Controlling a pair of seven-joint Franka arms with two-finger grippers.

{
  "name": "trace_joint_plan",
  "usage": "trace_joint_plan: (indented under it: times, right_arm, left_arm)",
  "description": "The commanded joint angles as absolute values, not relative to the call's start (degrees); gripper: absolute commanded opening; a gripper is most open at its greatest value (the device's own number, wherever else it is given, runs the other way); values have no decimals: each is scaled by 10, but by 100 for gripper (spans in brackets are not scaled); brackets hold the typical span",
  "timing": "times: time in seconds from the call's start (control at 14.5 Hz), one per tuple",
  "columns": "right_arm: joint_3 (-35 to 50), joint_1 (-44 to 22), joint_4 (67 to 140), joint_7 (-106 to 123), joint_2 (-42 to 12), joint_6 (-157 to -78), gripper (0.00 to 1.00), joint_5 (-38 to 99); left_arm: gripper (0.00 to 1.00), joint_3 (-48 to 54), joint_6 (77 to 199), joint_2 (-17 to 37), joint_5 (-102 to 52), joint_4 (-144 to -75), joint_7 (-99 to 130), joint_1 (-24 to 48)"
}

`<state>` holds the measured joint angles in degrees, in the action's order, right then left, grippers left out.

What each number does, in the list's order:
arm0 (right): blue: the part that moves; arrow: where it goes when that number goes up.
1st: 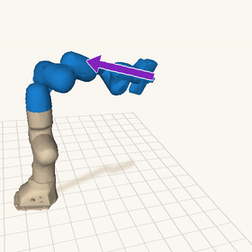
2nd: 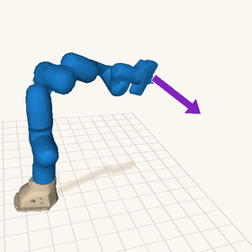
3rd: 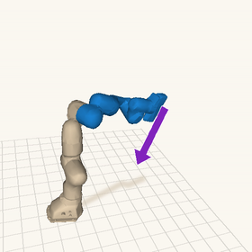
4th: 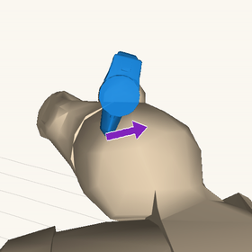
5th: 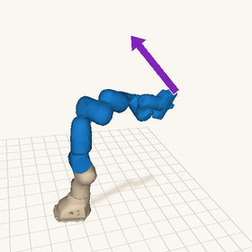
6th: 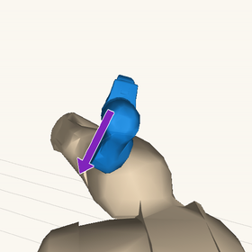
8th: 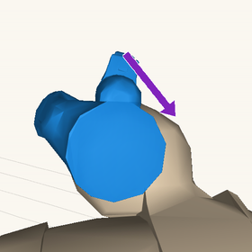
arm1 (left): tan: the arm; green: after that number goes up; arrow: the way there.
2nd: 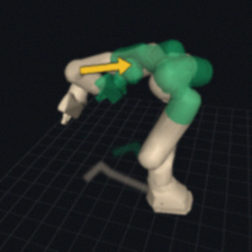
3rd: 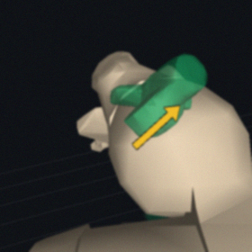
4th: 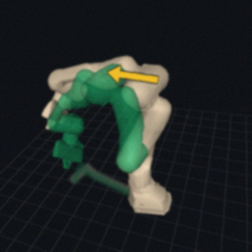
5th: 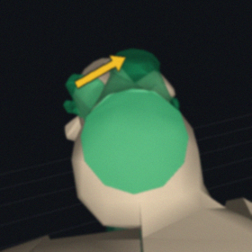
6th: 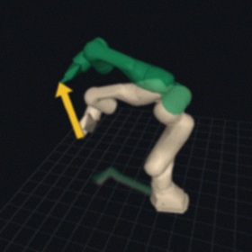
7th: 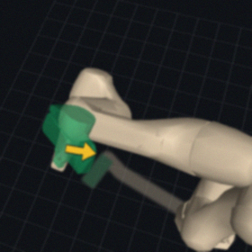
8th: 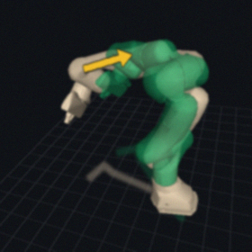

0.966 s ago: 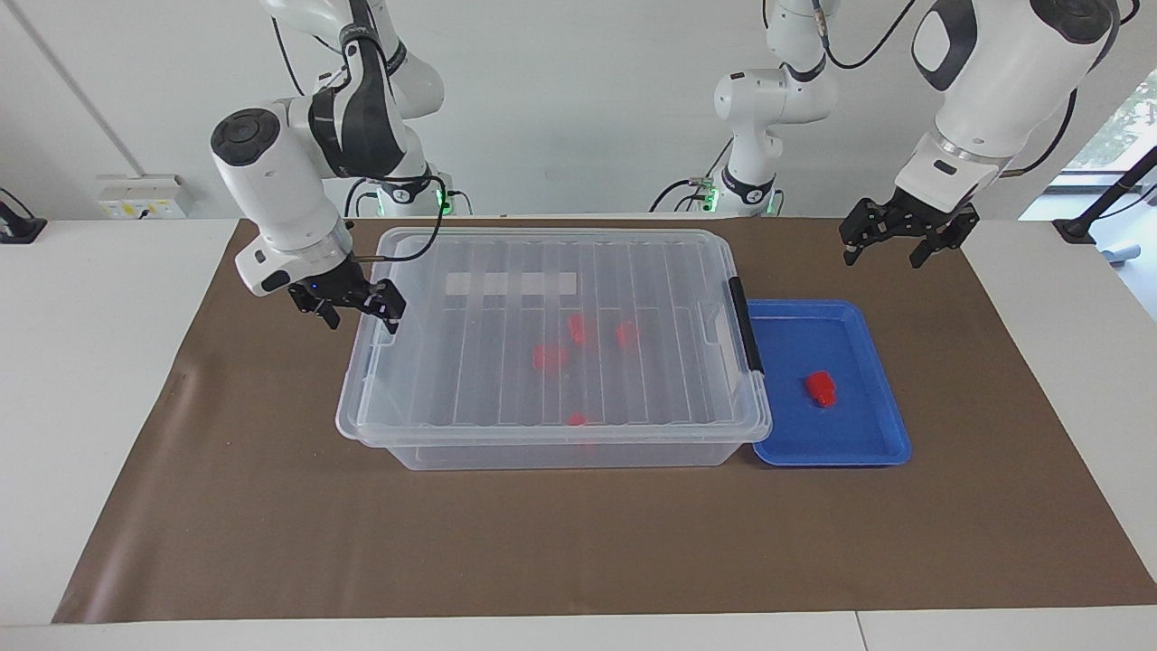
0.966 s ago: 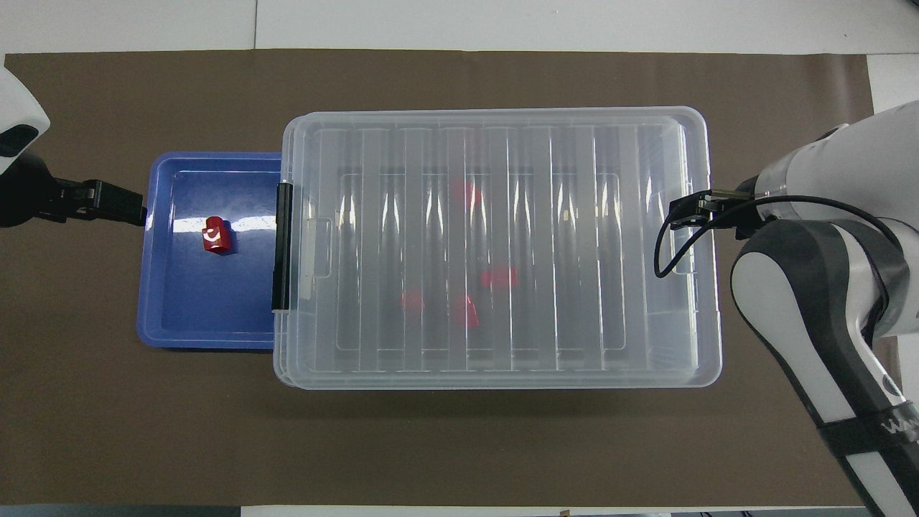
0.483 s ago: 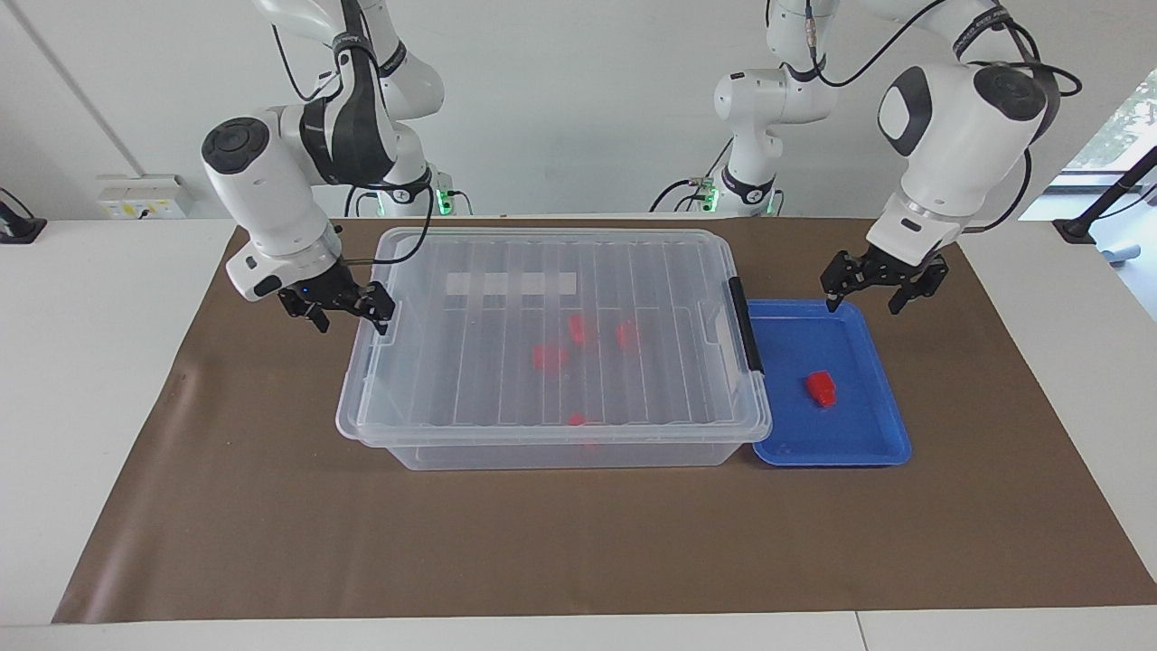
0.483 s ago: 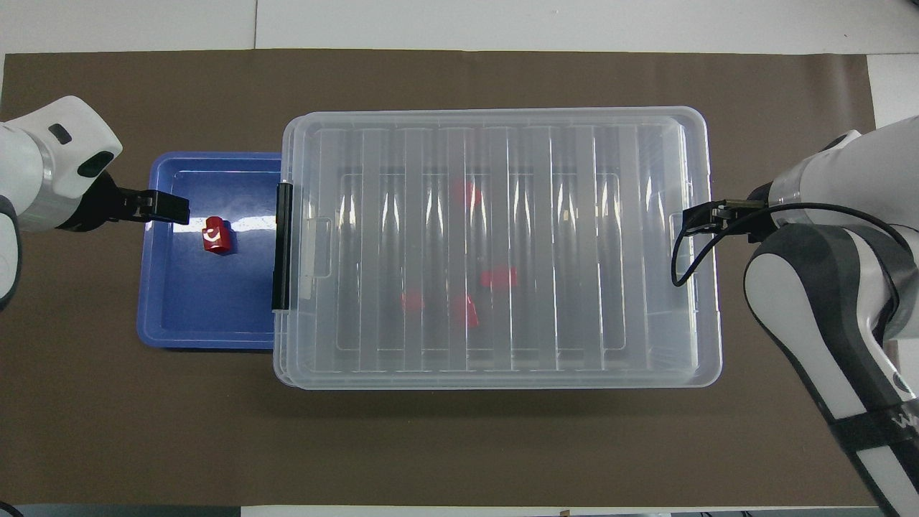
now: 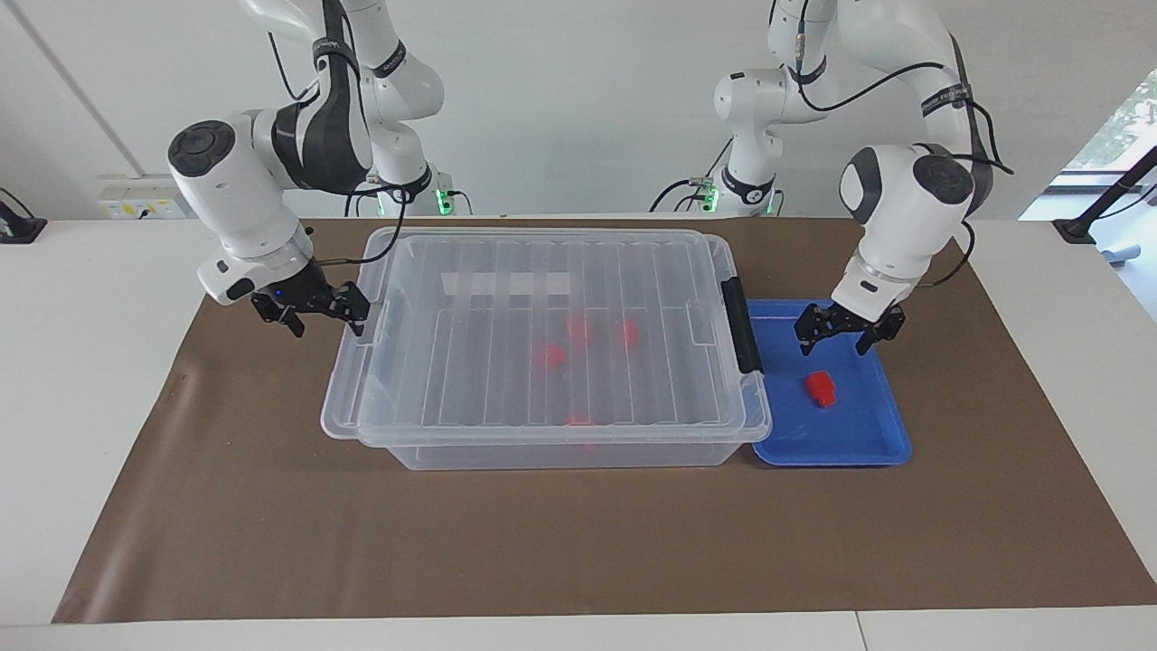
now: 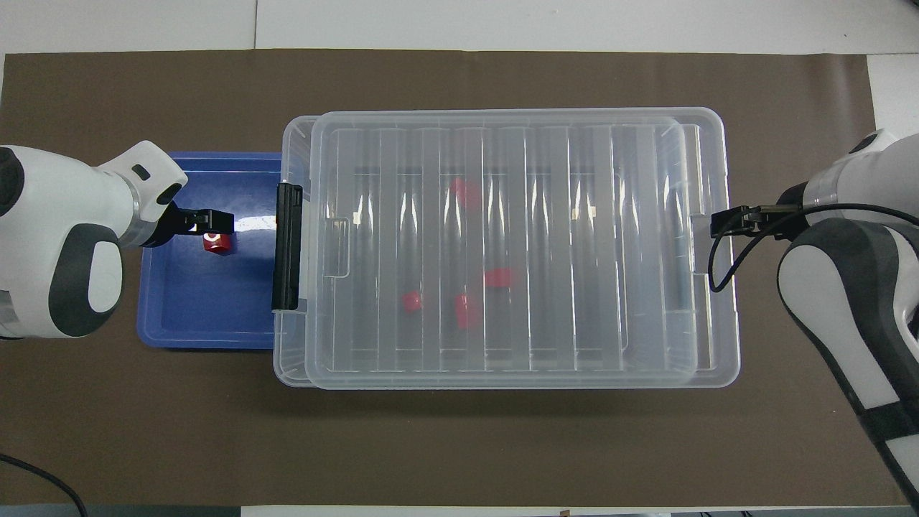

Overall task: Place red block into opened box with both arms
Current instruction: 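Slide the lid open with the right gripper while the left gripper grasps the block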

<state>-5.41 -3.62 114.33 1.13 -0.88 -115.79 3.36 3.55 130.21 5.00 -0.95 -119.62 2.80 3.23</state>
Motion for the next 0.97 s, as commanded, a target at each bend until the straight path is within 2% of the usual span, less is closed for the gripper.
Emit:
trace_joint_plan:
  times: [0.0, 0.21, 0.48, 0.55, 0.62, 0.69, 0.76, 0.9]
  right_arm:
    - [-50, -10, 1164, 54, 7, -1172, 100, 28]
    - [-50, 13, 1164, 98, 6, -1185, 100, 28]
    - [-53, 37, 1163, 140, 4, -1188, 100, 28]
    - [-54, 41, 1163, 147, 4, -1188, 100, 28]
    - [-54, 46, 1162, 155, 4, -1188, 100, 28]
    - [-54, 52, 1162, 164, 4, -1191, 100, 28]
    - [-55, 61, 1162, 181, 3, -1197, 100, 27]
    - [-61, 76, 1160, 213, 1, -1200, 100, 21]
  left_arm:
    - [100, 36, 1376, 68, -17, -1231, 46, 31]
    - [100, 35, 1423, 73, -17, -1276, 44, 25]
    - [99, 35, 1452, 80, -17, -1296, 46, 22]
    - [93, 35, 1452, 80, -17, -1300, 46, 22]
    - [79, 35, 1452, 80, -17, -1300, 47, 22]
    - [36, 35, 1452, 79, -18, -1301, 52, 22]
    - [0, 35, 1452, 80, -17, -1300, 65, 22]
    - [0, 35, 1455, 80, -17, -1298, 74, 18]
